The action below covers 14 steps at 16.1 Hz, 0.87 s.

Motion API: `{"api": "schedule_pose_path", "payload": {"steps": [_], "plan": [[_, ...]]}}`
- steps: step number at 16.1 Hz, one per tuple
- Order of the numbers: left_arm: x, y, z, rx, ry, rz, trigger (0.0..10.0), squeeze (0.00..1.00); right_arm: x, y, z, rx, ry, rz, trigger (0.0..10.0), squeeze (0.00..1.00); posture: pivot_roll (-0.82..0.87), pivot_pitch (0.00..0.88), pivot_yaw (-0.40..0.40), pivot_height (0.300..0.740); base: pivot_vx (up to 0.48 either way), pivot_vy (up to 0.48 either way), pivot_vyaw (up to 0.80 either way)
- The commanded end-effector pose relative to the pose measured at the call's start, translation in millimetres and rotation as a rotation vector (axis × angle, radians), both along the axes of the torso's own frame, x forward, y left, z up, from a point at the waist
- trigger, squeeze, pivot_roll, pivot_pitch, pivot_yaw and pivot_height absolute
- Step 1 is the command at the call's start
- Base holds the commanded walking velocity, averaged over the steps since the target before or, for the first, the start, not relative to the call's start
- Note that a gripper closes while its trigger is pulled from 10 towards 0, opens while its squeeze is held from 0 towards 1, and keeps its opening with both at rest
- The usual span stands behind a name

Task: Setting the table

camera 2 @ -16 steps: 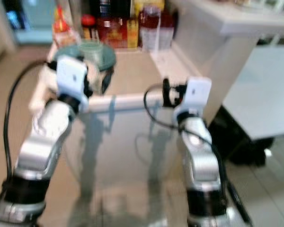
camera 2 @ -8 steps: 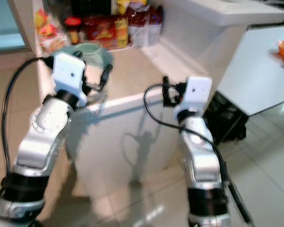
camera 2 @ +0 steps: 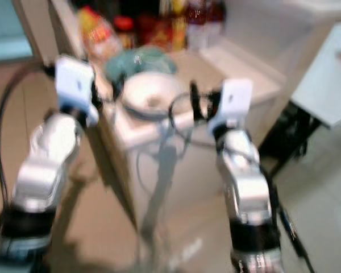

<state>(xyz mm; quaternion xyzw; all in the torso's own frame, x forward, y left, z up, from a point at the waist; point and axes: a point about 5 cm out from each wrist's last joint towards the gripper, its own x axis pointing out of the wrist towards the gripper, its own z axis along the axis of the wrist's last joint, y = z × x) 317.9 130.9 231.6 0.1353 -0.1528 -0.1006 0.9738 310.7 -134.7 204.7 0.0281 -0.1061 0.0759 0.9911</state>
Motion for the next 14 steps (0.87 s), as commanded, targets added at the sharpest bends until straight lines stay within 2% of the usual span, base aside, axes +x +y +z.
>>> {"api": "schedule_pose_path", "payload": {"steps": [1, 2, 6, 8, 12, 14], "plan": [[-0.3, -2.4, 4, 0.009, -0.019, -0.009, 10.0, 0.0, 1.6, -8.9, 11, 0.015, -0.024, -0.019, 10.0, 0.0, 0.08, 0.0, -0.048, 0.74, 0.0, 0.0, 0.0], [-0.3, -2.6, 4, 0.02, -0.018, -0.004, 10.0, 0.0, 1.9, -14.1, 17, 0.009, -0.038, -0.027, 10.0, 0.0, 0.08, 0.0, -0.048, 0.74, 0.0, -0.48, 0.0], [-1.2, -4.7, 2, 0.012, -0.015, -0.004, 10.0, 0.0, 0.4, -14.9, 17, 0.017, -0.032, -0.027, 10.0, 0.0, 0.08, 0.0, -0.051, 0.74, 0.0, -0.48, 0.0], [-2.3, -5.4, -1, -0.043, 0.01, -0.01, 10.0, 0.0, -0.3, -14.4, 15, 0.013, -0.018, -0.024, 10.0, 0.0, 0.08, 0.0, -0.051, 0.74, 0.0, 0.0, 0.0], [-5.4, -10.6, -8, 0.014, 0.041, -0.051, 10.0, 0.0, 1.5, -15.4, 7, -0.049, 0.069, -0.004, 10.0, 0.0, 0.08, 0.0, -0.053, 0.74, 0.0, 0.0, 0.0], [-8.4, -15.0, -5, 0.006, 0.018, -0.107, 10.0, 0.0, 3.8, -21.4, 4, -0.048, 0.117, -0.032, 10.0, 0.0, 0.07, 0.0, -0.056, 0.74, 0.0, 0.0, 0.0]]}}
